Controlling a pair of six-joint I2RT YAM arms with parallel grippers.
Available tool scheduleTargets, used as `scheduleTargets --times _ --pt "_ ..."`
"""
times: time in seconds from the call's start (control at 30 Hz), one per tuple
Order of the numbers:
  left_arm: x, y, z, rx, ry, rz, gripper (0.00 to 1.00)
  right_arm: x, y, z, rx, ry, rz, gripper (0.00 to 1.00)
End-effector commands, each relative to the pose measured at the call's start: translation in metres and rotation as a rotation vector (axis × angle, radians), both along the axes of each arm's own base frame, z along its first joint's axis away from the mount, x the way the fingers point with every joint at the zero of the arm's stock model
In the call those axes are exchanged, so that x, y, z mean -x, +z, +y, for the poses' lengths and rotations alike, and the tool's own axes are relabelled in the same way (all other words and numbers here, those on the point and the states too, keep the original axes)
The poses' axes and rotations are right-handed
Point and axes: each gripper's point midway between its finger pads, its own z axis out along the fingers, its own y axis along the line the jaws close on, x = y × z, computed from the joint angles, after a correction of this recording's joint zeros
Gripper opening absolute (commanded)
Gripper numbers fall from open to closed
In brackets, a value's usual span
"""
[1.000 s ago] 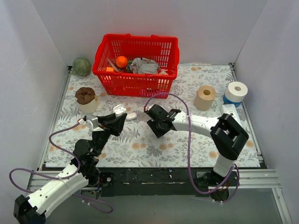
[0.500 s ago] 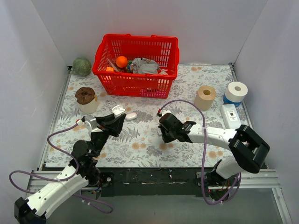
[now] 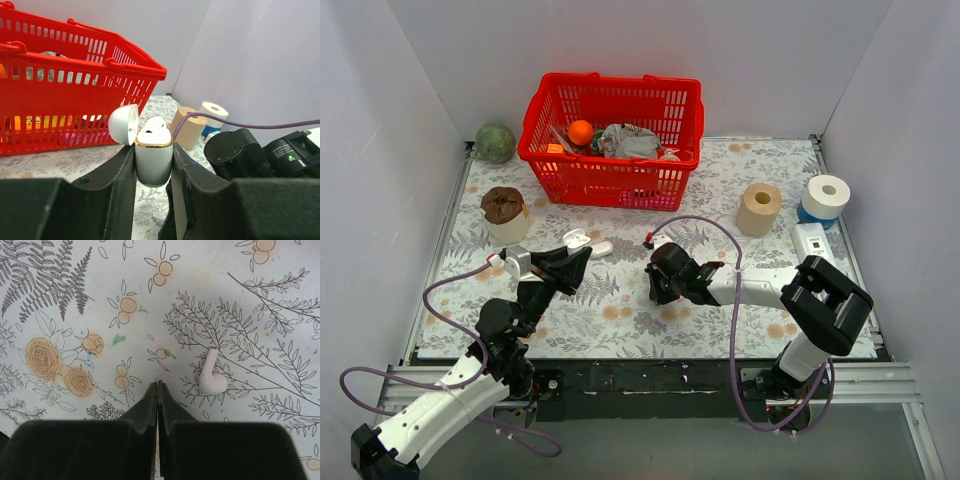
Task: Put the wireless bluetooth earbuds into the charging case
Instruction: Pick up the earbud from the center of the board.
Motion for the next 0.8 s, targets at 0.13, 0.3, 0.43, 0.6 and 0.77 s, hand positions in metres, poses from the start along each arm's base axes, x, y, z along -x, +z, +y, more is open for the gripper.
scheduleTargets --times 0.13,0.3,0.43,0.6,0.77 --pt "-0.002 0.015 0.0 0.011 0.009 -0.022 0.0 -0.024 0.0 -0.015 0.023 -0.049 -0.039 0.01" --pt "-0.004 0.015 -0.003 -0.002 0.004 -0.025 0.0 -0.035 0.001 -0.029 0.06 -0.073 -0.04 0.01" --pt "-0.006 0.015 -0.004 -0.005 0.006 -0.031 0.0 -0.038 0.002 -0.036 0.089 -0.072 -0.053 0.01" --pt "-0.007 0.014 -0.006 -0.015 0.002 -0.031 0.0 -0.041 0.002 -0.045 0.146 -0.043 -0.074 0.01" --pt "-0.007 0.015 -0.006 -0.026 0.004 -0.038 0.0 -0.042 0.005 -0.066 0.235 -0.035 -0.113 0.01"
